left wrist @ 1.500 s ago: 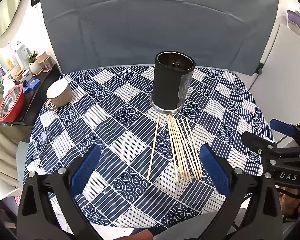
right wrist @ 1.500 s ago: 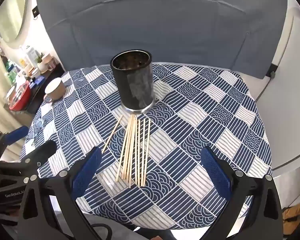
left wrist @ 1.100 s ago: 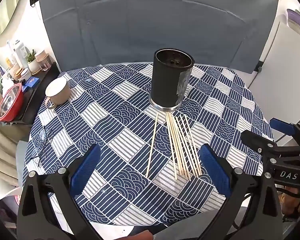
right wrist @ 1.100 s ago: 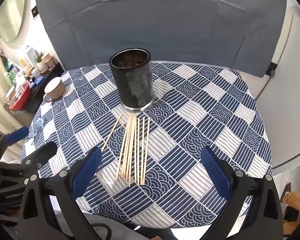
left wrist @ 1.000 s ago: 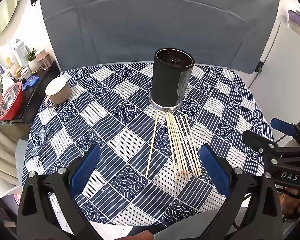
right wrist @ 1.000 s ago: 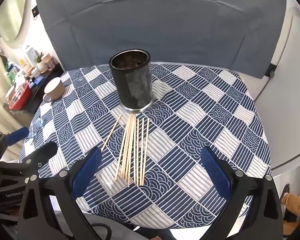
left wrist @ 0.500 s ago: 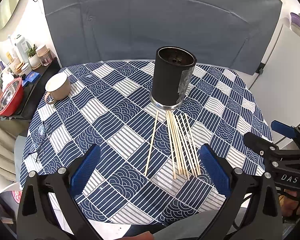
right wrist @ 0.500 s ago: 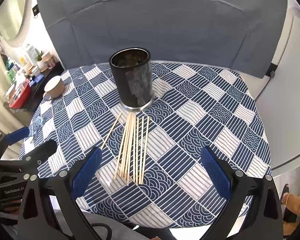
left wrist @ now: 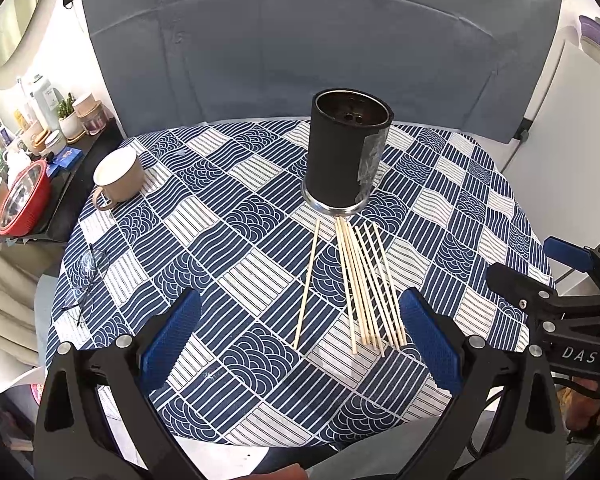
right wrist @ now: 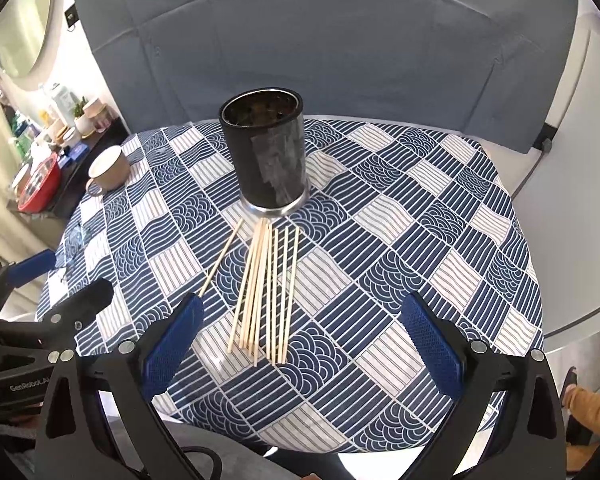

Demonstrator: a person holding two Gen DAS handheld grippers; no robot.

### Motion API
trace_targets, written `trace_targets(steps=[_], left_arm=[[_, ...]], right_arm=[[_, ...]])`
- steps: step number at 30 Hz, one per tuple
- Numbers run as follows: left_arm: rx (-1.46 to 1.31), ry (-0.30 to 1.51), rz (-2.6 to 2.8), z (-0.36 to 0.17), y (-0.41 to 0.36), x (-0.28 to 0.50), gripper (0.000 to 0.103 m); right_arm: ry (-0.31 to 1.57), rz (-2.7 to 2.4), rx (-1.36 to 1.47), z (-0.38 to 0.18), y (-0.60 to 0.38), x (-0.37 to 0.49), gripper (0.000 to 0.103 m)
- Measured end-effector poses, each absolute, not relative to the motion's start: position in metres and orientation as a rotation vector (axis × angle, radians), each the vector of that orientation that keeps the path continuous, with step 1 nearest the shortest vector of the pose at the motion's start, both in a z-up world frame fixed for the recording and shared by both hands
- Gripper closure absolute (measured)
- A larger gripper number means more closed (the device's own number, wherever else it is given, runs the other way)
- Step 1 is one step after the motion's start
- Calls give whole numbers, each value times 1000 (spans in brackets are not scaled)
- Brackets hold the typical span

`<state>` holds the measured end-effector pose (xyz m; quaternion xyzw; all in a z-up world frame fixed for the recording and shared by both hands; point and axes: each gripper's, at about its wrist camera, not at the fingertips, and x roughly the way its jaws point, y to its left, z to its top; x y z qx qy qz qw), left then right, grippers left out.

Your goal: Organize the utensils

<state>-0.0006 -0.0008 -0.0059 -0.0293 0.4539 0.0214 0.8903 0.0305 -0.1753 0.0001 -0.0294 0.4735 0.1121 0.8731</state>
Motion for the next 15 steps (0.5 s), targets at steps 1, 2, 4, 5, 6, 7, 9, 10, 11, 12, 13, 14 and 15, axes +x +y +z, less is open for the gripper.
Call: trace_targets(steps=[1,2,4,5,6,7,9,10,11,12,13,14,15], left_arm=[[-62,943,46,-6,0,-1,6],[-61,945,51,-6,0,0,6],[-67,943,54,-6,2,0,6],[-66,944,58,-7,2,0,6],[-68,946,58,-7,3,0,6],[-71,948,55,-7,3,0,6],[-68,953,57,-8,3,0,6],[-69,954,54,-9,3,0,6],[-69,956,54,-9,3,0,6],[-69,957,55,-9,4,0,6],[-70,959,54,-9,4,0,6],[-73,960,53,-9,5,0,6],[-75,962,53,-10,5,0,6]], right_arm=[[990,235,-63,0,-175,31,8],[990,236,-63,0,-174,31,8],[990,237,-65,0,-174,31,8],[991,237,-68,-1,-173,31,8],[992,237,-68,-1,-173,31,8],[993,237,-68,-1,-173,31,8],[996,235,-70,-2,-172,30,8],[998,234,-70,-2,-173,30,8],[1000,233,-67,-2,-173,30,8],[1002,232,-66,-2,-173,30,8],[1004,231,-66,-2,-173,30,8],[1005,229,-66,-2,-173,30,8],[1005,229,-66,-2,-172,30,8]])
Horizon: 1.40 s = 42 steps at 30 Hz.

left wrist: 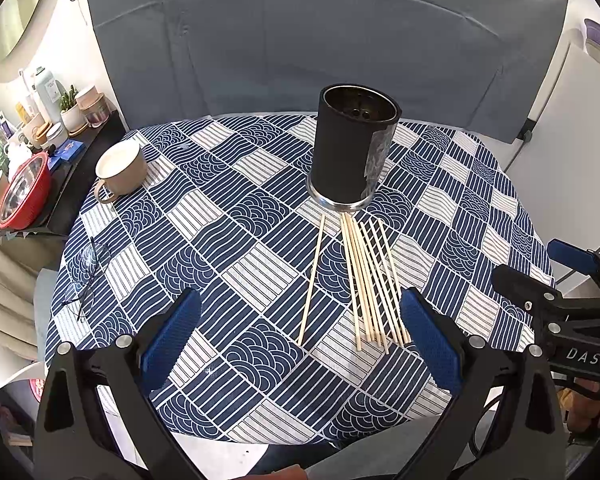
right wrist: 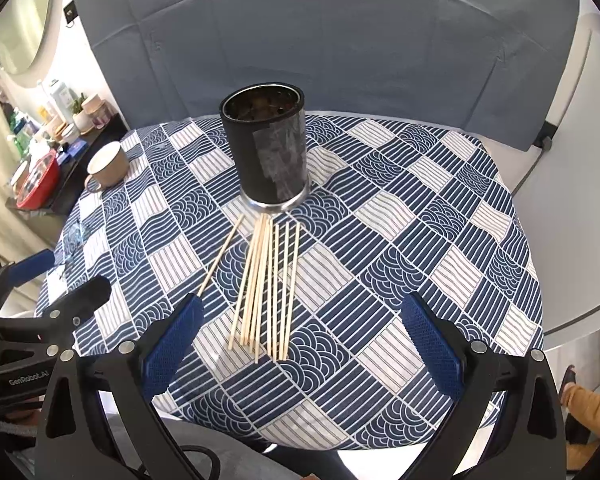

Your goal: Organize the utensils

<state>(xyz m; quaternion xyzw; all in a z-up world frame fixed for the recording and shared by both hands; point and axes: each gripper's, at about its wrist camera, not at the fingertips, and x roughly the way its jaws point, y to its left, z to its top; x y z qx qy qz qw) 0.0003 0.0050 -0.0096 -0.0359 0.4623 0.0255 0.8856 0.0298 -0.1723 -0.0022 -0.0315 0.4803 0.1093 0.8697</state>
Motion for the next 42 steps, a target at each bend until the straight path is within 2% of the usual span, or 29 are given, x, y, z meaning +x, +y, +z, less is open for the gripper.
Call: trace_targets(steps=[20,42], left_arm=[[-81,1018,63,-19,8,8,6],[-134,1226,99,-65,35,25,6]], right_arm=[[1039,205,-49,-8,-177,34,8],[1189,171,-12,-39,-188,54,8]])
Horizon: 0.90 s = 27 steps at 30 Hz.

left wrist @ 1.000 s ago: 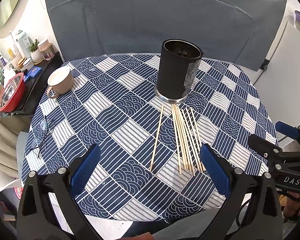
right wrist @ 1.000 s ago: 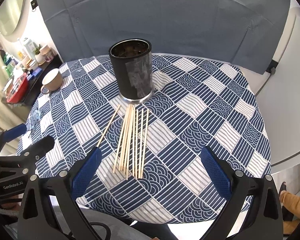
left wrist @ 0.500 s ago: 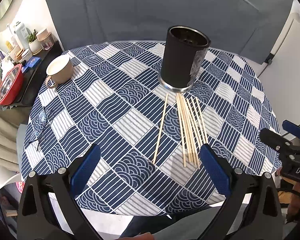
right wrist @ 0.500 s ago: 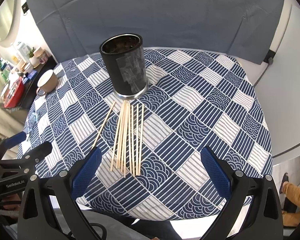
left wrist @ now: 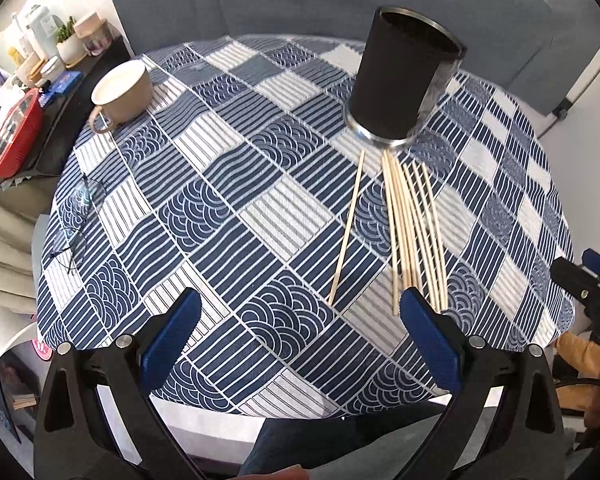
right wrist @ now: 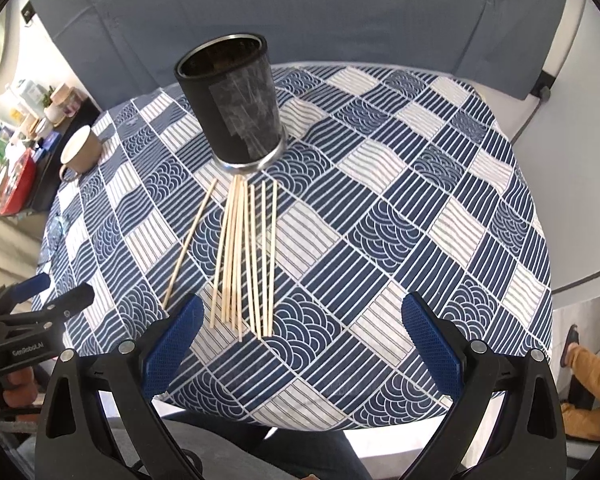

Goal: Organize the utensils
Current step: 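Lower both tools toward the wooden sticks beside the black holder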

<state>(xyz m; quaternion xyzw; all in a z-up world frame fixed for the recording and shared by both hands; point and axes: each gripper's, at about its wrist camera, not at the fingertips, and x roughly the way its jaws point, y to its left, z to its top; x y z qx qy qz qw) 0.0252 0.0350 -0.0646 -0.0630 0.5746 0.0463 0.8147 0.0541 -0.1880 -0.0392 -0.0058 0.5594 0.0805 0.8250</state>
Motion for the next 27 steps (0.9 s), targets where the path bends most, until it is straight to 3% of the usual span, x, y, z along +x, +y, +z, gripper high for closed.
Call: trace_targets(steps=[10,27], left_arm=[[30,1329,83,-106,21,45,6],[82,1428,111,-149,20,103,6]], right_arm=[[1342,130,60,-84,-205,67,8],[1387,149,-170,-154,-185,117,8]])
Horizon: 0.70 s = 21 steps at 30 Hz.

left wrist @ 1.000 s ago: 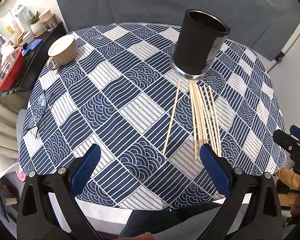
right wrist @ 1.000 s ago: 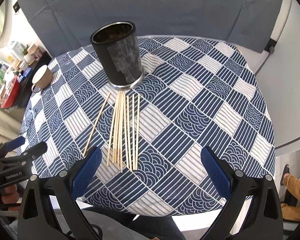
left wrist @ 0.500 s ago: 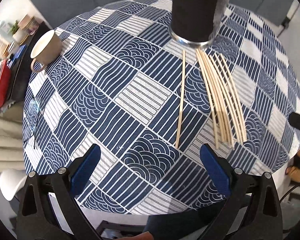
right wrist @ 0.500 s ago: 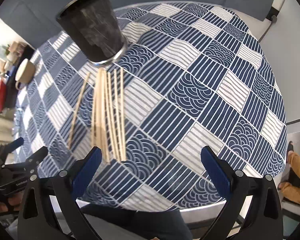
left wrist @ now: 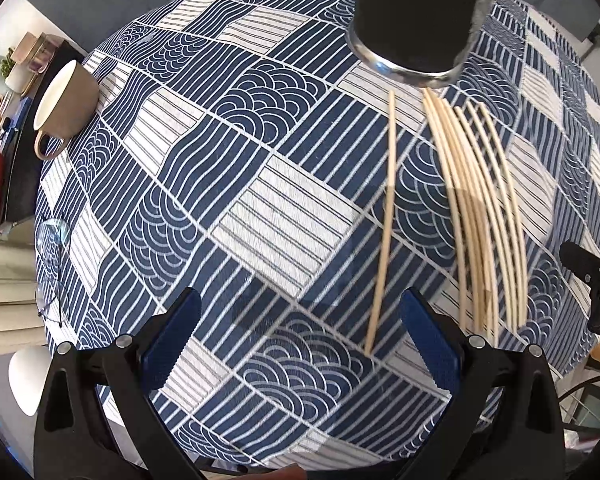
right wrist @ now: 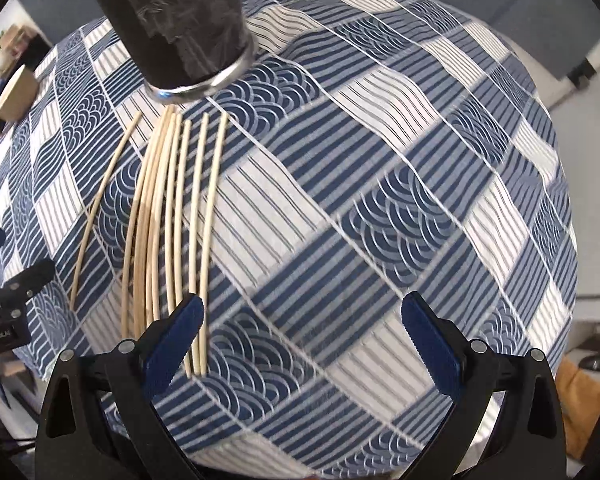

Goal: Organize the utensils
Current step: 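Lower both tools toward the wooden sticks beside the black holder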

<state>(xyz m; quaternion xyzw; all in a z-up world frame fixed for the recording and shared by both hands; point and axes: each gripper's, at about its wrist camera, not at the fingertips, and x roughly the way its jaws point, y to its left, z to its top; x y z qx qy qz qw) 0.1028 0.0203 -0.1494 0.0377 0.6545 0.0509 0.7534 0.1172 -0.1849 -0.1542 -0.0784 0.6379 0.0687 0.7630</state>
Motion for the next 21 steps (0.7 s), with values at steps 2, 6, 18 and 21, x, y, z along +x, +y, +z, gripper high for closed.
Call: trace_targets(steps=[2,6,18,21], left_arm=[[73,1443,106,-154,19,109,6],[61,1447,101,-161,17,122,6],[0,1463,146,-187,27,153,5],[-17,1454,140,-190,33,162,4]], right_arm=[[1375,157,-178,-158,-180,125,8],[1369,151,-180,-168,-176,137,8],[1383,173,-147,-195,-170,160,8],[1363,185,-138,-196,-167,165,8]])
